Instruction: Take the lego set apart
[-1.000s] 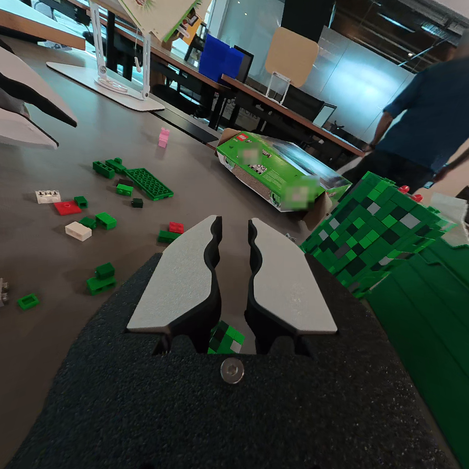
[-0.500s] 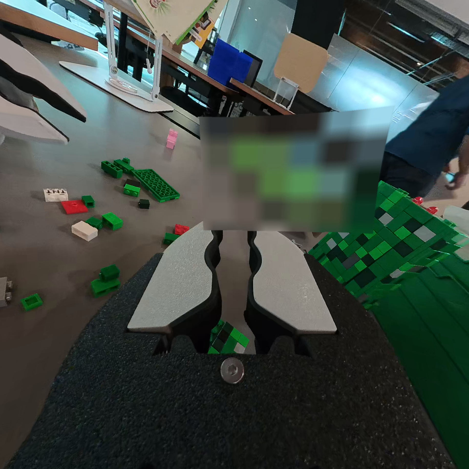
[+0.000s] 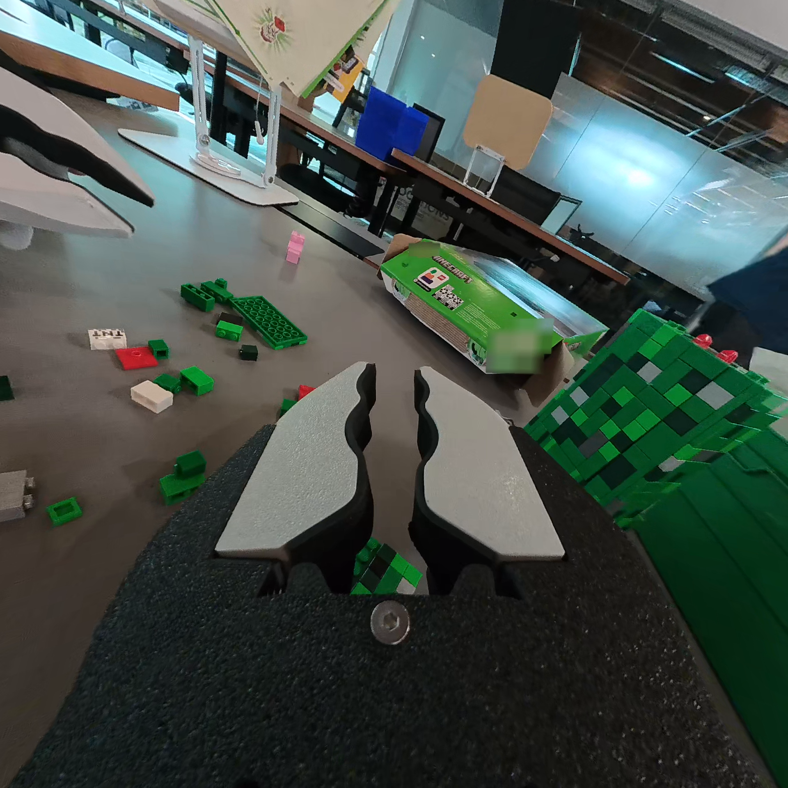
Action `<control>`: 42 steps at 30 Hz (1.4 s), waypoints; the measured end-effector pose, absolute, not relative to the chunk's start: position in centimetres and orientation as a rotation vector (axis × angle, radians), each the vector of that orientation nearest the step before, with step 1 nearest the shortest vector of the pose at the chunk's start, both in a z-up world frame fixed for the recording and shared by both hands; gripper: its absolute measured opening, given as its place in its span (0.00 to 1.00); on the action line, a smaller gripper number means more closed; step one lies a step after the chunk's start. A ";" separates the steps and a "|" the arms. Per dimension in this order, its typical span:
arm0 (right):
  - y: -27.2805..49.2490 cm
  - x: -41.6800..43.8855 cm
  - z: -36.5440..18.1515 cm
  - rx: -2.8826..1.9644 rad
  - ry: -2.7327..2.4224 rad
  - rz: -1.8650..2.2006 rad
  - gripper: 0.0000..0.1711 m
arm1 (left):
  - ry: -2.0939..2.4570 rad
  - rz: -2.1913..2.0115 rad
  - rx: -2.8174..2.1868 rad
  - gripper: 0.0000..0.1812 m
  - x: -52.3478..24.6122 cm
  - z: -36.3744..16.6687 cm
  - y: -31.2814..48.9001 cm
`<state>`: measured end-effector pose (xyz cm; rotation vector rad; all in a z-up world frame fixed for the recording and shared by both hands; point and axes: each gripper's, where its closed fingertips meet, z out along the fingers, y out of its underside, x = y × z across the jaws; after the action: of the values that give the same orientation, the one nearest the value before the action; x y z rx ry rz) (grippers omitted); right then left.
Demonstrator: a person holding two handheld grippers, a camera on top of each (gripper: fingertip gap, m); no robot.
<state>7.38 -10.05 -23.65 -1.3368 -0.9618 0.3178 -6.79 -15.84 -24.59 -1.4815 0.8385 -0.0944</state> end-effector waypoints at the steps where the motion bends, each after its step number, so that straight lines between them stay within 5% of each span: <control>1: -10.2 7.3 -23.6 -1.333 -0.966 0.318 0.09 | 0.836 -0.089 -1.482 0.11 -6.8 -24.6 -15.8; 42: -9.5 9.1 -22.4 -1.323 -0.985 0.289 0.09 | 0.679 -0.277 -1.432 0.10 -8.0 -22.5 -17.4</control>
<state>9.06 -9.48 -22.41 -1.3229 -0.9850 0.2891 -8.05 -17.39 -22.49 -1.4317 0.6788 -0.2769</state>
